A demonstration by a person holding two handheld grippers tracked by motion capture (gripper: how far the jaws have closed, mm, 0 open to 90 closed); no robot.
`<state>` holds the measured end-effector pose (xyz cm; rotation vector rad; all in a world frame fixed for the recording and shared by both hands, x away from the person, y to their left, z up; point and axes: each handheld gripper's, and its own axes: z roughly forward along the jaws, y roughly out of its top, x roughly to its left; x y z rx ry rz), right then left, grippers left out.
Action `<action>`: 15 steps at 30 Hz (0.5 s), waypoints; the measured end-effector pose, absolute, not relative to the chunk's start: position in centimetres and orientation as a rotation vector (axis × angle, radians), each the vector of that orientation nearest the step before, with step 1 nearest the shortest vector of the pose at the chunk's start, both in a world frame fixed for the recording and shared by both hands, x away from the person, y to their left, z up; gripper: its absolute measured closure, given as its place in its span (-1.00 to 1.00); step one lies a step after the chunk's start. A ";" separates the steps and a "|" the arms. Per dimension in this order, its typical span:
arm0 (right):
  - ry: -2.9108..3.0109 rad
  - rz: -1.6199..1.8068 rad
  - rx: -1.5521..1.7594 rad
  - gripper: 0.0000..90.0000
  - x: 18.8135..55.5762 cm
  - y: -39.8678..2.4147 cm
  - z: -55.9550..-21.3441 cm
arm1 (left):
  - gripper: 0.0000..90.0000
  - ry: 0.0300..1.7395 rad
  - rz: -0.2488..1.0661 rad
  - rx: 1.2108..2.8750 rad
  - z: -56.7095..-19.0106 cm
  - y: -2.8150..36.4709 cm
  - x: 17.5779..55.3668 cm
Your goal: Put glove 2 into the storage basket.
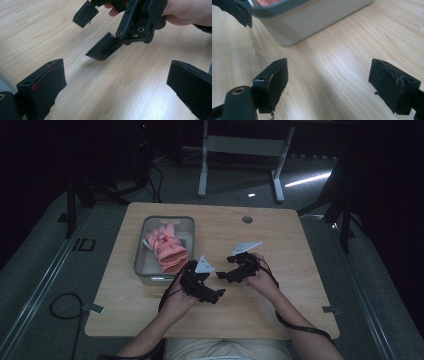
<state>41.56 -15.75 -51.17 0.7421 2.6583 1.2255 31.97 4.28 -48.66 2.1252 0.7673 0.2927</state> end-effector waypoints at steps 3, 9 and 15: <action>2.655 1.213 0.741 -0.66 41.2 -16.1 -51.8 | -0.96 0.763 0.285 2.136 -49.6 4.0 31.8; 2.620 1.218 0.775 -0.68 40.8 -17.1 -52.8 | -0.96 0.746 0.268 2.138 -51.9 3.7 31.8; 2.583 1.228 0.807 -0.68 40.4 -18.1 -53.9 | -0.96 0.706 0.272 2.148 -53.6 3.7 31.9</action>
